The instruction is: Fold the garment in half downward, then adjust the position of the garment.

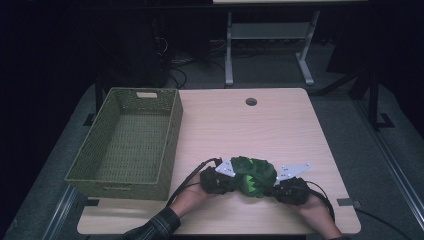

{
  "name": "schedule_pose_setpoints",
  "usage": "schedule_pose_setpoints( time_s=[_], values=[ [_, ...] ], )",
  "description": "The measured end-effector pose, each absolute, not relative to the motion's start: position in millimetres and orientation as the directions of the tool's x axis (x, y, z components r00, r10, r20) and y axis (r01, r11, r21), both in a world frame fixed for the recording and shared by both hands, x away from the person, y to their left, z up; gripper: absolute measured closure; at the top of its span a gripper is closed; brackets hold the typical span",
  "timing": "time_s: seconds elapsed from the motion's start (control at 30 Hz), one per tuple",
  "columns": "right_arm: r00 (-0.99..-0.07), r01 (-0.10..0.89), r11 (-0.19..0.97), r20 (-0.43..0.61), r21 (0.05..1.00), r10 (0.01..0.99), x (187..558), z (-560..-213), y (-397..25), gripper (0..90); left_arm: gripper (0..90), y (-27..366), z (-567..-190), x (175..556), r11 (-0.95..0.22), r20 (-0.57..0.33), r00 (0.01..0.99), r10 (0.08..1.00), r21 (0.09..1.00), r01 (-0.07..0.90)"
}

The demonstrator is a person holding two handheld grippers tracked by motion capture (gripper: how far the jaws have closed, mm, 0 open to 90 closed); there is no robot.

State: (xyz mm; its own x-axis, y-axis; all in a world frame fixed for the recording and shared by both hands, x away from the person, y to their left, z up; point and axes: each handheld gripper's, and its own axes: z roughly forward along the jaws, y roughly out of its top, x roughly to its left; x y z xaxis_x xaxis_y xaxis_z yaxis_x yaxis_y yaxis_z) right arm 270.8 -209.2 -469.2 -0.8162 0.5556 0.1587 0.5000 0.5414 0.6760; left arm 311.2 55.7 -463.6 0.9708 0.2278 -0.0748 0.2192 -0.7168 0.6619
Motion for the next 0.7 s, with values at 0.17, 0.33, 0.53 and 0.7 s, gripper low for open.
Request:
schedule_pose_setpoints(
  time_s=[0.17, 0.33, 0.53, 0.7],
  values=[
    [-0.82, 0.495, 0.518, 0.178, 0.697, 0.544, 268, -464, -214, 68.3, 76.7, 59, -457, 309, -0.709, -0.083, 0.969, 0.233, 0.667, 0.227],
    [-0.819, 0.493, 0.491, 0.192, 0.718, 0.541, 263, -457, -220, 62.4, 65.2, 67, -447, 304, -0.693, -0.089, 0.968, 0.234, 0.683, 0.23],
    [-0.821, 0.489, 0.485, 0.194, 0.725, 0.537, 253, -454, -224, 57.6, 60.9, 75, -440, 298, -0.685, -0.098, 0.965, 0.244, 0.686, 0.243],
    [-0.818, 0.464, 0.429, 0.19, 0.775, 0.543, 246, -443, -231, 69.8, 66.3, 84, -431, 293, -0.66, -0.089, 0.963, 0.254, 0.712, 0.24]
  ],
)
